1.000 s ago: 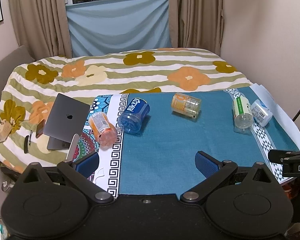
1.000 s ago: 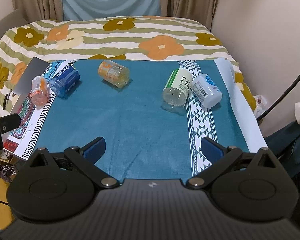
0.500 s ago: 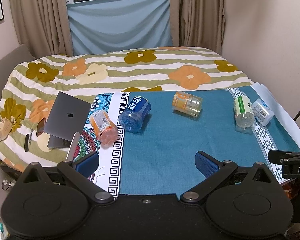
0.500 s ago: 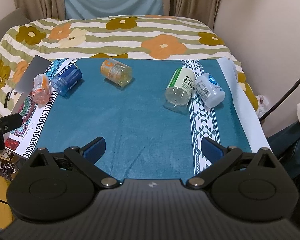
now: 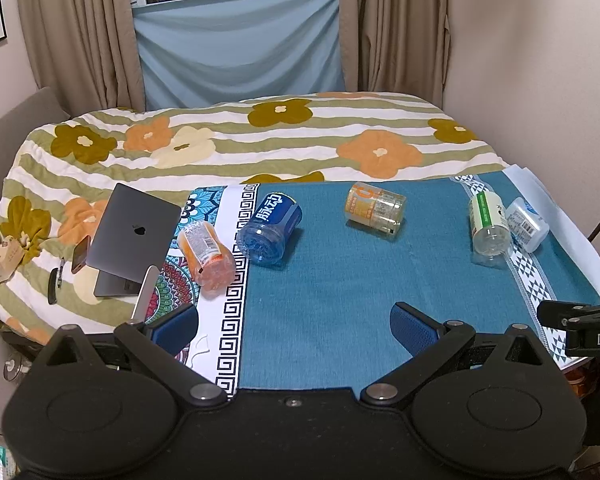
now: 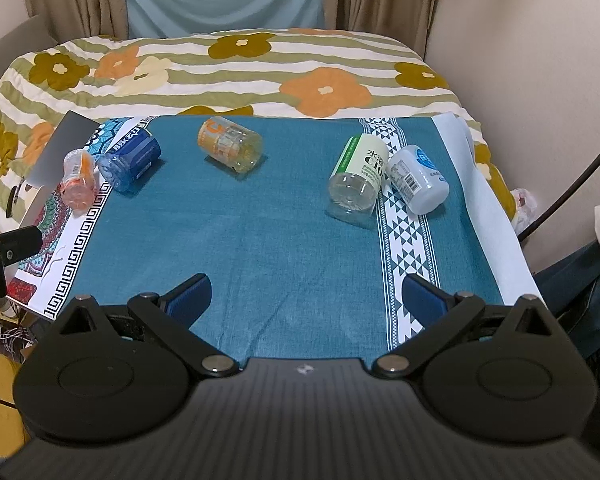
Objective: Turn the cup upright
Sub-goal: 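Reach the right tool to the clear orange-C cup and close on it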
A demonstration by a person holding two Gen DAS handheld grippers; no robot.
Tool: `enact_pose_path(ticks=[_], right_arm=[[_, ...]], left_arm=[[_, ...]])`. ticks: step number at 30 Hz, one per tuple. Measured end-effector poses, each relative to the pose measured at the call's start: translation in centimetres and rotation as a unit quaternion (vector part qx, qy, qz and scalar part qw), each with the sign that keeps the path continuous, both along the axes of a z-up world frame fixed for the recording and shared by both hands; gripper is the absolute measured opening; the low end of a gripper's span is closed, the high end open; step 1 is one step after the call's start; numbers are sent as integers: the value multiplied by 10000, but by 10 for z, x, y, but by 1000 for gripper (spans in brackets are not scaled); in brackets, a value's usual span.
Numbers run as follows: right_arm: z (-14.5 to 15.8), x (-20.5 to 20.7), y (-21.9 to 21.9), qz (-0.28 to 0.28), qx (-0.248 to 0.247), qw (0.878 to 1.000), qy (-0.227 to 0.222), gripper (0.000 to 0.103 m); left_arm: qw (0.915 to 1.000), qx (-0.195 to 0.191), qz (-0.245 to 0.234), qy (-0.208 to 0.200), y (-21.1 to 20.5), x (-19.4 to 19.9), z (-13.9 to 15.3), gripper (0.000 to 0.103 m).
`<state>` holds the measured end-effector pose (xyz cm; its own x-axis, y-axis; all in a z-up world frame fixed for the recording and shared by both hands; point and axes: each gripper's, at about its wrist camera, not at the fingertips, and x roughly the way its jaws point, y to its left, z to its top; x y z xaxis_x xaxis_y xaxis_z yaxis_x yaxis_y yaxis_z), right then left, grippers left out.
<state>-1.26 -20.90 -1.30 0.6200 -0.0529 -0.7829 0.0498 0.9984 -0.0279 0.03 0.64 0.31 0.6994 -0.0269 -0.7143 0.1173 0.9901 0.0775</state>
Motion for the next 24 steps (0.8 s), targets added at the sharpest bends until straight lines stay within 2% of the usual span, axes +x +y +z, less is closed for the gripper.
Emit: enact_pose_path(ticks=[11, 21, 24], right_arm=[[2, 6, -2, 52, -16, 10000, -15, 103], [0, 49, -2, 741, 62, 9972, 0, 103], [-1, 69, -1, 985, -169, 9948, -179, 103]], left_arm=[[9999, -8, 54, 96, 2, 15, 2, 103], [9990, -11, 319, 322, 7, 47, -11, 103], [9985, -31, 383, 389, 9, 57, -16, 103]])
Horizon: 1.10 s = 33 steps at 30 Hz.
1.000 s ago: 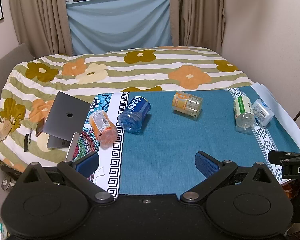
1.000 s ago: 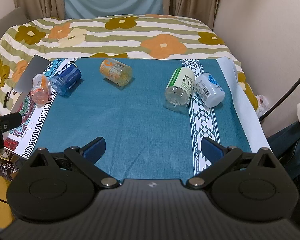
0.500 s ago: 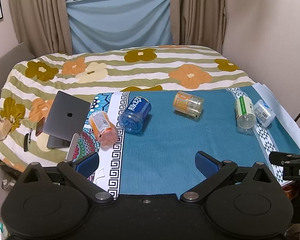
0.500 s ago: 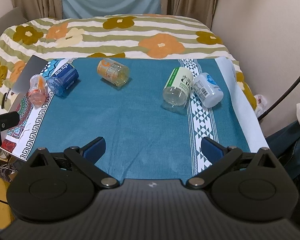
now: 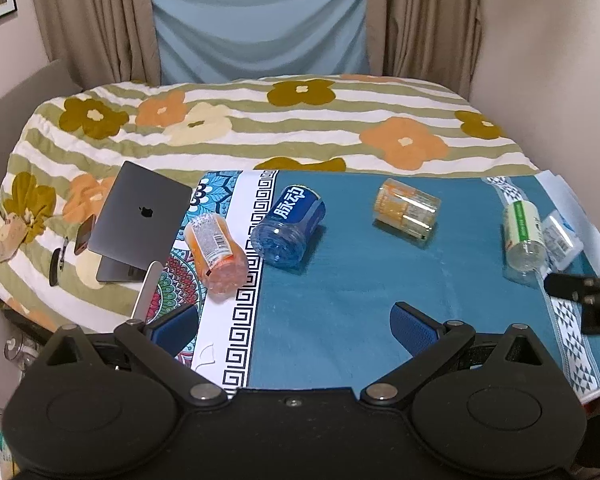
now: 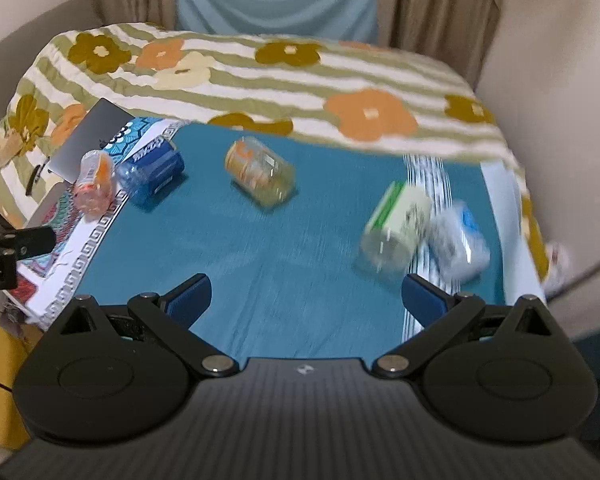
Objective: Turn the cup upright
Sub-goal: 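Reach the right tool to the clear orange-C cup and close on it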
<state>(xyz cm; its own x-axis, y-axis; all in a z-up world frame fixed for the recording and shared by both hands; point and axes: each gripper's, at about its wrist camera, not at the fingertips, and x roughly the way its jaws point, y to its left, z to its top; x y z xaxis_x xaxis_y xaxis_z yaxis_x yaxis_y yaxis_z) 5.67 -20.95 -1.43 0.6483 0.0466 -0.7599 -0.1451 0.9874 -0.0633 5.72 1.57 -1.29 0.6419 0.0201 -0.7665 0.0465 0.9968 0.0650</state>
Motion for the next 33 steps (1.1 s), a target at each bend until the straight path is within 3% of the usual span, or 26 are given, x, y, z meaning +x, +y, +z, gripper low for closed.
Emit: enact_pose_path(ticks=[3, 8, 12, 21, 33], right_arm=[[-3, 25, 1, 281, -95, 9995, -65, 103], [-14, 78, 0, 729, 274, 9969, 87, 103], [-30, 123, 9, 1218, 104, 9922, 223, 103], [-70, 199, 48, 2438, -397, 9659, 783, 103], [-108, 252, 73, 2921, -530, 9414, 1599, 88]], left_arm=[[9999, 8, 44, 95, 1, 12, -6, 103], [9995, -39, 155, 282, 6, 32, -22, 103], [9986, -128, 291, 422, 9, 46, -34, 103], [9965, -341, 461, 609, 14, 74, -54, 103], [9947, -468, 462, 793, 12, 84, -68, 103]])
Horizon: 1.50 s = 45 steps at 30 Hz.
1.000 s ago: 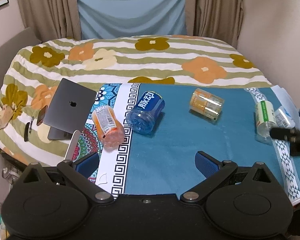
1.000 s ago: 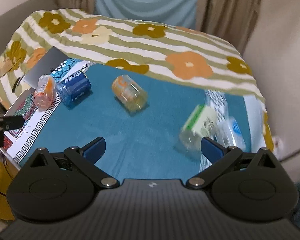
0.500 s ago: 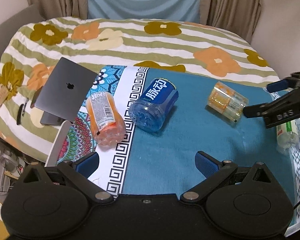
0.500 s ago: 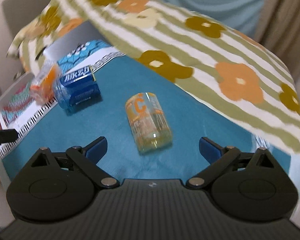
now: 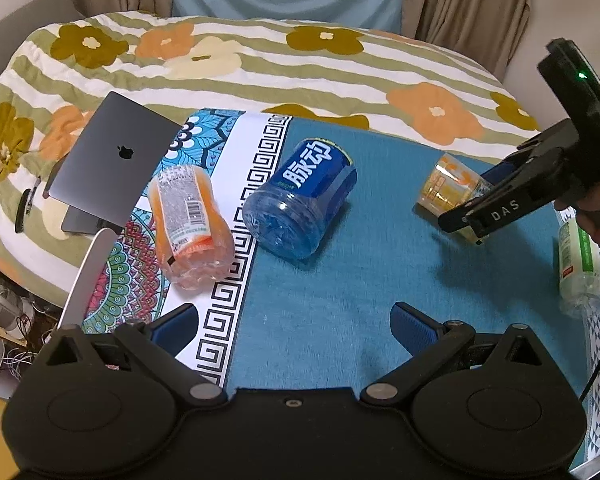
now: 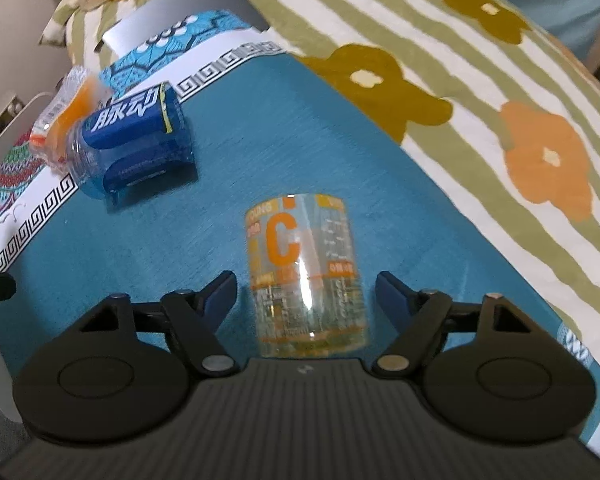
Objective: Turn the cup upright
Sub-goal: 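Reach the right tool to the clear orange-C cup and close on it, then lift the cup with the right tool and rotate it rim up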
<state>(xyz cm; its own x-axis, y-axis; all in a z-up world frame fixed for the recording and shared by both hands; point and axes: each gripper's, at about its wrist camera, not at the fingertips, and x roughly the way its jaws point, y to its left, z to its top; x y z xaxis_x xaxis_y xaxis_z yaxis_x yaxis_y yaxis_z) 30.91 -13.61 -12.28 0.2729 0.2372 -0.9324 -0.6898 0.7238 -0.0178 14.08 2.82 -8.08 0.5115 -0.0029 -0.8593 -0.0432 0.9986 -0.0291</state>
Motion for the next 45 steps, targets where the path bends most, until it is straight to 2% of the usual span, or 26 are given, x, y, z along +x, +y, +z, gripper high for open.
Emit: enact_pose_path(ticks=[3, 9, 15, 23, 29, 33, 38, 42, 45], right_arm=[[-6, 2, 5, 0, -108, 9999, 106, 77], [-3, 2, 3, -141, -4, 9998, 162, 76], [12, -10, 0, -363, 164, 9991, 174, 76], [33, -68, -6, -1182, 261, 9921, 326, 76], [40, -120, -15, -2089, 614, 9749, 471, 76], [35, -147, -21, -2824, 986, 9523, 596, 76], [19, -174, -19, -3483, 1297, 9256, 718, 76], [5, -185, -11, -3676, 1168, 9210, 545, 76], [-4, -185, -10, -3874, 1182, 9130, 483, 76]], left_arm=[[10000, -30, -7, 6, 0, 1, -1, 103], [10000, -37, -27, -49, 1, -3, 3, 103], [9999, -18, -39, -147, 4, -13, 12, 103], [9995, -58, -62, -292, 8, -35, 29, 103], [9992, -53, -149, -354, 10, -56, 36, 103], [9992, -100, -209, -324, 13, -67, 35, 103], [9989, -97, -360, -267, 12, -75, 30, 103], [9986, -76, -480, -202, 13, -78, 23, 103], [9985, -69, -521, -143, 16, -80, 17, 103]])
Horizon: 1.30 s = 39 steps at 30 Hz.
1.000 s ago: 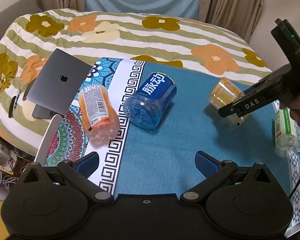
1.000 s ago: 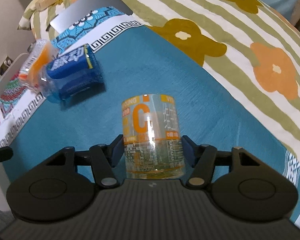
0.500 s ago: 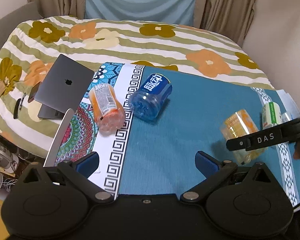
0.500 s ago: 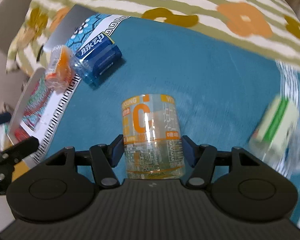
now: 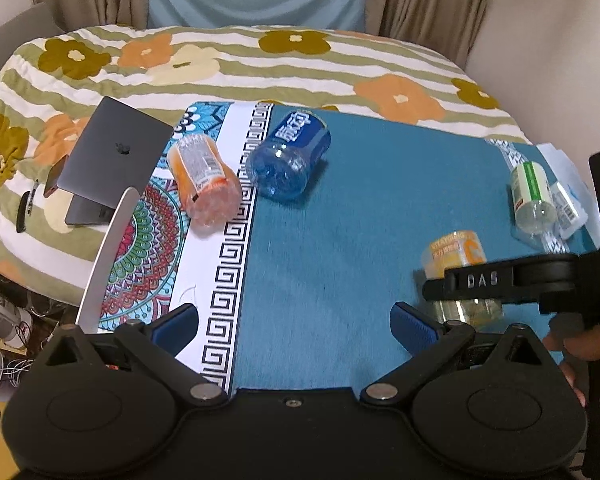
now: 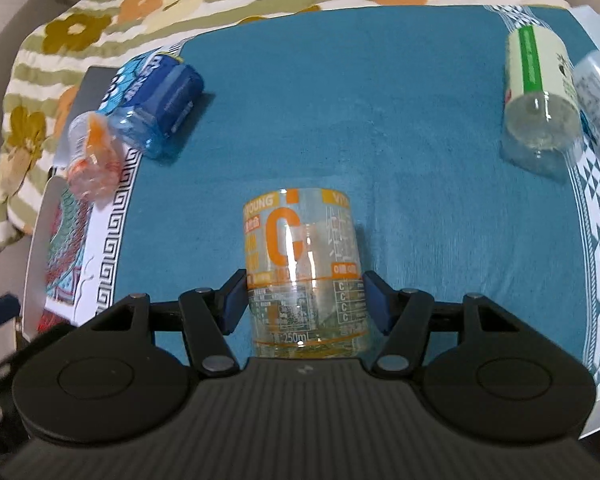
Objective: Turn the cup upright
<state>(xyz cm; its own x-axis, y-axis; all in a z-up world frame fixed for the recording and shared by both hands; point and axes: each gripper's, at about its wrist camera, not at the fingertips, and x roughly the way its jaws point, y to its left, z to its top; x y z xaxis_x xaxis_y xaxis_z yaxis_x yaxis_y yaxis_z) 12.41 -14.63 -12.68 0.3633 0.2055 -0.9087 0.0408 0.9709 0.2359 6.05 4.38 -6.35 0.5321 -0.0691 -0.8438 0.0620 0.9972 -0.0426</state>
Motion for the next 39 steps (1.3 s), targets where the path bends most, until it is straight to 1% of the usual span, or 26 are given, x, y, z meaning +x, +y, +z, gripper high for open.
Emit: enact_pose_path(ticks=[3, 5, 10, 13, 15, 17, 22, 27, 30, 33, 36, 39], right_arm=[[-5, 0, 1, -125, 7, 9999, -32, 76], [-7, 0, 3, -122, -92, 9999, -48, 76], [-10, -5, 5, -149, -111, 9998, -22, 79], [-13, -5, 4, -217, -105, 9997, 41, 86], [-13, -6, 2, -286, -124, 9995, 62, 96], [-14, -5, 1, -330, -80, 9994, 61, 100], [-9, -6, -2, -364, 116, 9993, 58, 103], [13, -9, -9, -423, 302, 9986, -98, 103], [34, -14, -21, -487, 405, 9975, -311, 103], [53, -21, -36, -553, 389, 9963, -526, 103], [66, -30, -56, -655, 319, 9948, -713, 103], [73, -39, -78, -699, 78, 9943, -797, 103]], left_arm=[[10000, -13, -11, 14, 2, -1, -2, 103], [10000, -17, -9, 4, 3, -1, -1, 103], [10000, -65, 12, 14, 5, -1, -2, 103], [10000, -52, 4, 17, 4, -1, -1, 103], [10000, -55, 15, 20, 4, -2, -1, 103], [10000, -65, 34, 31, 5, -2, -1, 103], [9999, -79, 64, 9, 5, -4, 4, 103], [9999, -44, 77, -71, 1, -5, 17, 103], [9999, -53, 56, -82, -4, -2, 25, 103], [9999, -97, 18, -41, -12, 3, 30, 103], [9997, -203, -46, 131, -26, 12, 32, 103], [9979, -414, -65, 484, -40, 27, 28, 103]])
